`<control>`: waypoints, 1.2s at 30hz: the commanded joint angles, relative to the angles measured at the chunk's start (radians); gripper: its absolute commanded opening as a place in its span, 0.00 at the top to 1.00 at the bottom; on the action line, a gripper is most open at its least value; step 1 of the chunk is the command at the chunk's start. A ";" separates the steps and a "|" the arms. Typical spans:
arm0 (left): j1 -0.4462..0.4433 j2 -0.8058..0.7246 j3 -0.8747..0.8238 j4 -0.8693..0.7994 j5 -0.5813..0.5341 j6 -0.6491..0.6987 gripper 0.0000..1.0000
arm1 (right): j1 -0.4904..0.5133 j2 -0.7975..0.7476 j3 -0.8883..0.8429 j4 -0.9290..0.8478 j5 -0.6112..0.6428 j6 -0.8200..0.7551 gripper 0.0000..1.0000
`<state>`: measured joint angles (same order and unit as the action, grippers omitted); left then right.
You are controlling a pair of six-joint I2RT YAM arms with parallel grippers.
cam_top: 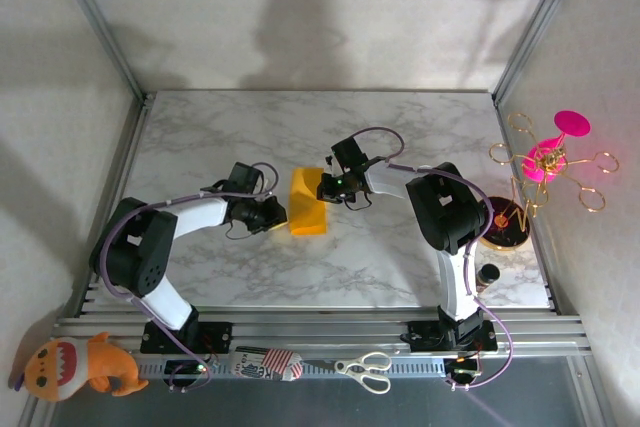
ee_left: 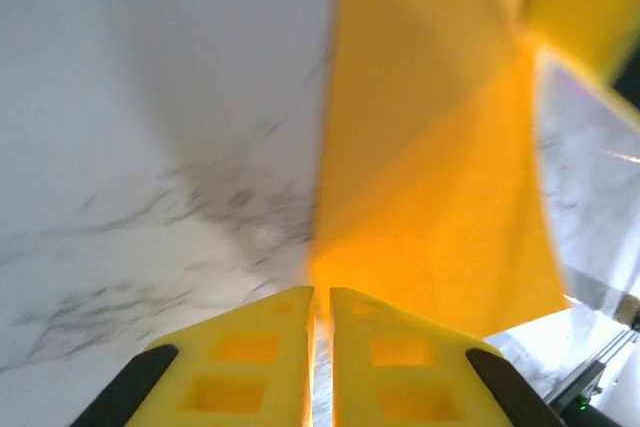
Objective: Fold a paper plane with a square sheet of paper (pick it up from the middle)
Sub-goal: First fold the square sheet of paper in half at the center of the table.
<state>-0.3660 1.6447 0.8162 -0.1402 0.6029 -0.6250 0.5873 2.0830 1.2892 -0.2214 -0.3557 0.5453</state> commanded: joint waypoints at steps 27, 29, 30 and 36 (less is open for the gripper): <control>-0.111 -0.007 -0.123 -0.178 -0.129 0.098 0.92 | -0.013 0.160 -0.090 -0.200 0.277 -0.032 0.97; -0.111 -0.053 -0.097 -0.214 -0.160 0.093 0.93 | -0.014 0.160 -0.090 -0.203 0.279 -0.032 0.97; -0.111 -0.075 -0.075 -0.225 -0.163 0.091 0.92 | -0.013 0.160 -0.088 -0.203 0.280 -0.033 0.97; -0.104 -0.133 0.088 -0.187 -0.204 0.066 0.90 | -0.014 0.164 -0.079 -0.211 0.287 -0.041 0.97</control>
<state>-0.4698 1.5394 0.8227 -0.3252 0.4519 -0.5480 0.5880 2.0846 1.2903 -0.2245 -0.3477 0.5343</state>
